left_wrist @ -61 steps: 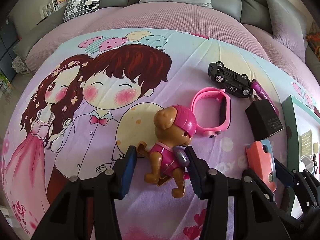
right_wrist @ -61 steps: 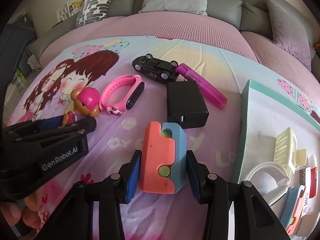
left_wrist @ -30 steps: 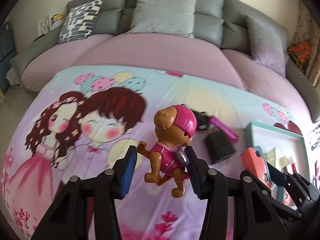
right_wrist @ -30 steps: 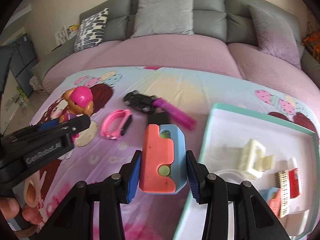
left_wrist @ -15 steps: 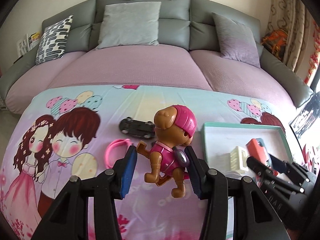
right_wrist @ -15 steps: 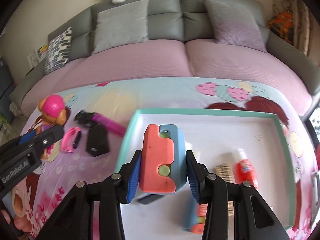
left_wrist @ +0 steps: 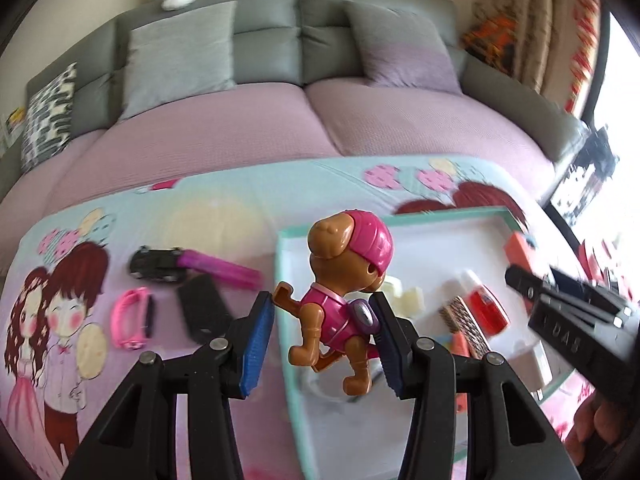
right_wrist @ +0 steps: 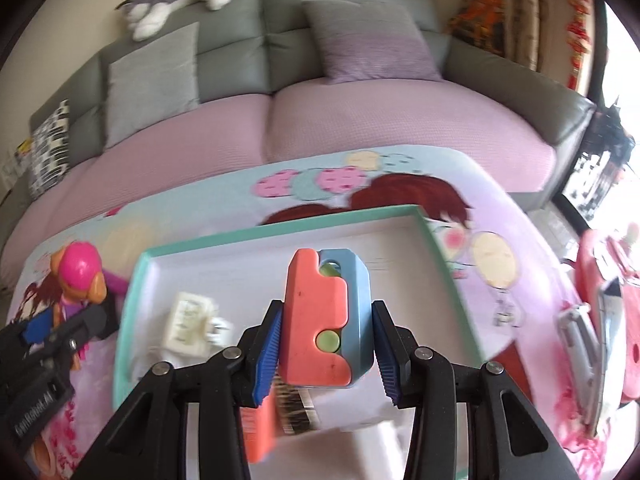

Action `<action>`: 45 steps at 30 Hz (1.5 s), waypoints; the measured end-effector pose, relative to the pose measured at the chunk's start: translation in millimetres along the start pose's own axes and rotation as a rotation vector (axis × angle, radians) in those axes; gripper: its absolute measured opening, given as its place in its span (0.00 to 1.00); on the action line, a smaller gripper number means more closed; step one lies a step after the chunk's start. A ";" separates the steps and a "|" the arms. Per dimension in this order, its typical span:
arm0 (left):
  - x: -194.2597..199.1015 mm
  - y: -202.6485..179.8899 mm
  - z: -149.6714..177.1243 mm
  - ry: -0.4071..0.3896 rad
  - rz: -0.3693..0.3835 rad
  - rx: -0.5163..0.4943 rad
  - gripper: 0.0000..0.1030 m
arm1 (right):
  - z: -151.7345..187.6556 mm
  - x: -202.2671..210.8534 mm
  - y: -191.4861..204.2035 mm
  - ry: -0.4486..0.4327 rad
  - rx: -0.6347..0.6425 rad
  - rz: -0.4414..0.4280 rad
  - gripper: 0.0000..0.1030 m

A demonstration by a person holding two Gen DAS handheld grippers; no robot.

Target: Organize rigid objects

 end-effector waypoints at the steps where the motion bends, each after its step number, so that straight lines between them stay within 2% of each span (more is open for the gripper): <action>1: -2.6 -8.8 1.8 0.009 0.007 -0.020 0.49 | -0.2 -0.1 -5.6 0.001 -0.011 0.003 0.44; 7: -12.6 -45.4 9.7 0.043 0.033 -0.101 0.49 | -1.0 -1.9 -24.6 0.002 -0.034 0.014 0.44; 12: -18.6 -59.0 15.7 0.068 0.037 -0.135 0.49 | 2.6 -10.1 -32.5 0.016 -0.054 0.011 0.44; 16: -25.6 -61.5 19.8 0.090 0.030 -0.148 0.49 | 13.1 -26.4 -32.7 0.068 -0.061 0.005 0.44; 22: -36.9 -63.9 29.0 0.134 0.023 -0.161 0.49 | 19.7 -35.1 -34.1 0.090 -0.050 0.030 0.44; 29: -41.0 -63.9 32.2 0.150 0.016 -0.166 0.49 | 30.0 -48.7 -34.6 0.140 -0.047 0.037 0.45; 45: -42.9 -59.8 30.8 0.164 0.045 -0.140 0.50 | 31.5 -51.1 -28.6 0.155 0.005 0.084 0.46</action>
Point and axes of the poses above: each gripper's, at about its wrist camera, not at the fingertips, and x roughly against the way its jaws point, y to its left, z to its underside, the point moved 7 cm from there along -x, roughly the way its jaws point, and after that the axes turned 5 degrees about -y, right-handed, at the moved point
